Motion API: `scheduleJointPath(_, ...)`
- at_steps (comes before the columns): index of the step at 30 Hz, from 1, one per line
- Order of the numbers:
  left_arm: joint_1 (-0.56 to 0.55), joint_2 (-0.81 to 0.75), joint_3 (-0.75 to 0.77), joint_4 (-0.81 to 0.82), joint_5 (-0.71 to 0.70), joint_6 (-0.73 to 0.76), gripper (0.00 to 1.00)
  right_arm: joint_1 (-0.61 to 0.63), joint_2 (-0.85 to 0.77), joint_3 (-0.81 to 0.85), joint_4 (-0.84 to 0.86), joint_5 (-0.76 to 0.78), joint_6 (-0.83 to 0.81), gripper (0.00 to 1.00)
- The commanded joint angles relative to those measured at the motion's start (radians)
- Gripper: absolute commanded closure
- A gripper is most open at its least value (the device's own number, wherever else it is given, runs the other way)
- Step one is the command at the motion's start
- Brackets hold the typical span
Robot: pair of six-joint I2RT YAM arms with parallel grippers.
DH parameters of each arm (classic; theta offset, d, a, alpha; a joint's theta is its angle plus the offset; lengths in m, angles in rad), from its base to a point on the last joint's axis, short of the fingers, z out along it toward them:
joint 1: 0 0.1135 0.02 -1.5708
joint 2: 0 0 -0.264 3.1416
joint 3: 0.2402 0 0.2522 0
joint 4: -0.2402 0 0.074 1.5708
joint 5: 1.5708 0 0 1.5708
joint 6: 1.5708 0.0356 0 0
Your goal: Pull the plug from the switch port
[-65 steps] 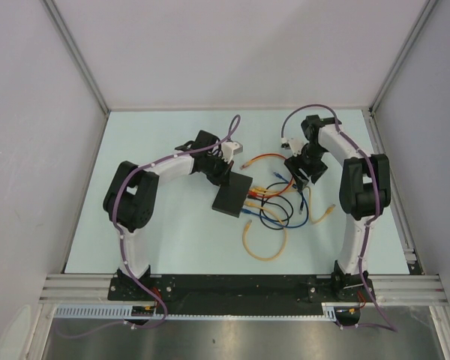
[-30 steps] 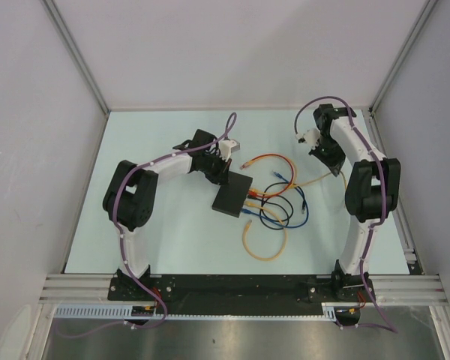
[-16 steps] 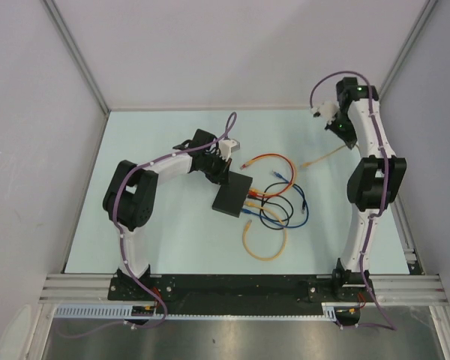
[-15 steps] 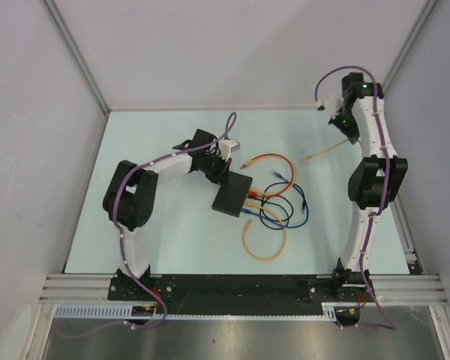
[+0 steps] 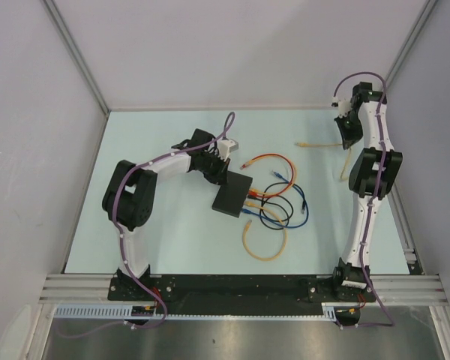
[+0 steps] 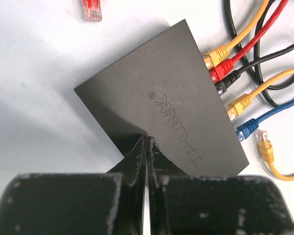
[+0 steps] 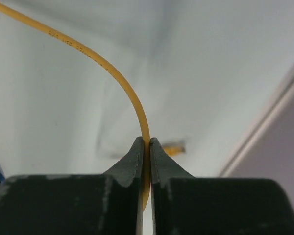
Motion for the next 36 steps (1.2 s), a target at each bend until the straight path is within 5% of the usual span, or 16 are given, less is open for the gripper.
scheduleJointPath(1,0.007,-0.025,0.031,-0.026,0.023,0.006,0.96,0.002,0.012,0.089,0.084,-0.100,0.173,0.51)
scheduleJointPath(4,0.008,-0.050,0.030,-0.049,0.009,0.007,0.93,0.017,-0.034,0.074,0.092,-0.143,0.190,0.38)
scheduleJointPath(8,0.023,-0.119,0.005,-0.058,-0.043,-0.005,0.77,0.099,-0.147,-0.018,0.103,-0.259,0.178,0.37)
scheduleJointPath(13,0.082,-0.140,0.002,-0.170,-0.062,-0.060,0.65,0.254,-0.307,-0.326,0.152,-0.408,0.135,0.38)
scheduleJointPath(20,0.102,-0.102,-0.035,-0.215,-0.050,-0.080,0.66,0.417,-0.303,-0.504,0.149,-0.520,0.109,0.41)
scheduleJointPath(36,0.136,-0.163,-0.185,-0.261,0.069,-0.031,0.69,0.568,0.030,-0.193,0.043,-0.632,0.032,0.42)
